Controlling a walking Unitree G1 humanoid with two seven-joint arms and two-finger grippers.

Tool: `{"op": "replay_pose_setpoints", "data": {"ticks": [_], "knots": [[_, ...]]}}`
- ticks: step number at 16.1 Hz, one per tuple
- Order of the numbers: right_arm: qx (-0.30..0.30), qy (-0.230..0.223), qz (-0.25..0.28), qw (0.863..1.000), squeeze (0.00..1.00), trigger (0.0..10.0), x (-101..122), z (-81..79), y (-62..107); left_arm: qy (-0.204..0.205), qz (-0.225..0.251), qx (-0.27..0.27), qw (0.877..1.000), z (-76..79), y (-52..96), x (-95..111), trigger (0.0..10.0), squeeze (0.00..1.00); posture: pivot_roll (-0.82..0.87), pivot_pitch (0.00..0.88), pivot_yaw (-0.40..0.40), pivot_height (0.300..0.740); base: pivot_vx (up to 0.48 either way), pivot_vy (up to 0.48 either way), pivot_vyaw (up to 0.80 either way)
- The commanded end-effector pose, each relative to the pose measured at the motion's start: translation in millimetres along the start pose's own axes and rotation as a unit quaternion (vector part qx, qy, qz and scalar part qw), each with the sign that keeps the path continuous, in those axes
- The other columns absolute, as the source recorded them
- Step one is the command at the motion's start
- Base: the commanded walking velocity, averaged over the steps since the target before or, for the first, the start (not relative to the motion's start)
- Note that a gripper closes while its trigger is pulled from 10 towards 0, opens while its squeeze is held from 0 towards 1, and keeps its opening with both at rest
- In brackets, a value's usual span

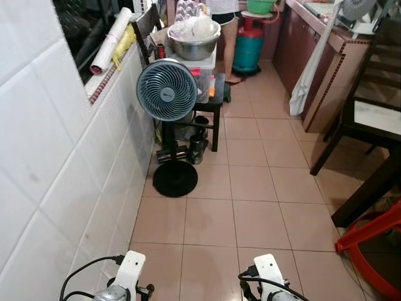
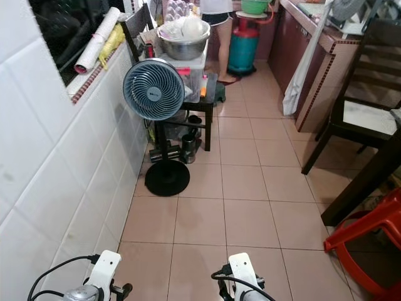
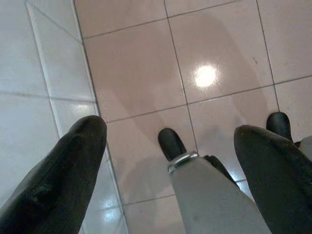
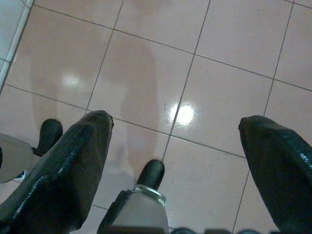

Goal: Setting the table

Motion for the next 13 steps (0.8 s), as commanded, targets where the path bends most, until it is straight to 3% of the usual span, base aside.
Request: {"op": "replay_pose_setpoints", "data": {"ticks": [1,13], "knots": [[-0.005,0.001,-0.008,1.0,0.0,10.0,-5.3,1.8,1.0,-0.005,0.004,0.0,1.0,-0.9,0.0,2.2,10.0,0.0,-0.04,0.0,-0.01,0.74,0.375,0.0,0.0],[0.002,0.0,-0.012,1.0,0.0,10.0,-8.1,-0.9,1.3,-0.007,0.002,0.0,1.0,-1.7,0.4,0.1,10.0,0.0,-0.04,0.0,-0.011,0.74,0.386,0.0,0.0]]}}
Point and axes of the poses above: a point about 5 cm out from each wrist's last joint towards the gripper, its own y axis pointing back from the gripper into the wrist, its own x axis along the axis of the wrist's last joint, z = x × y, the point moved 3 cm from there along -y, pointing out of the wrist towards the gripper, and after that the axes turned 10 degrees about -y, right-handed, at the moved point
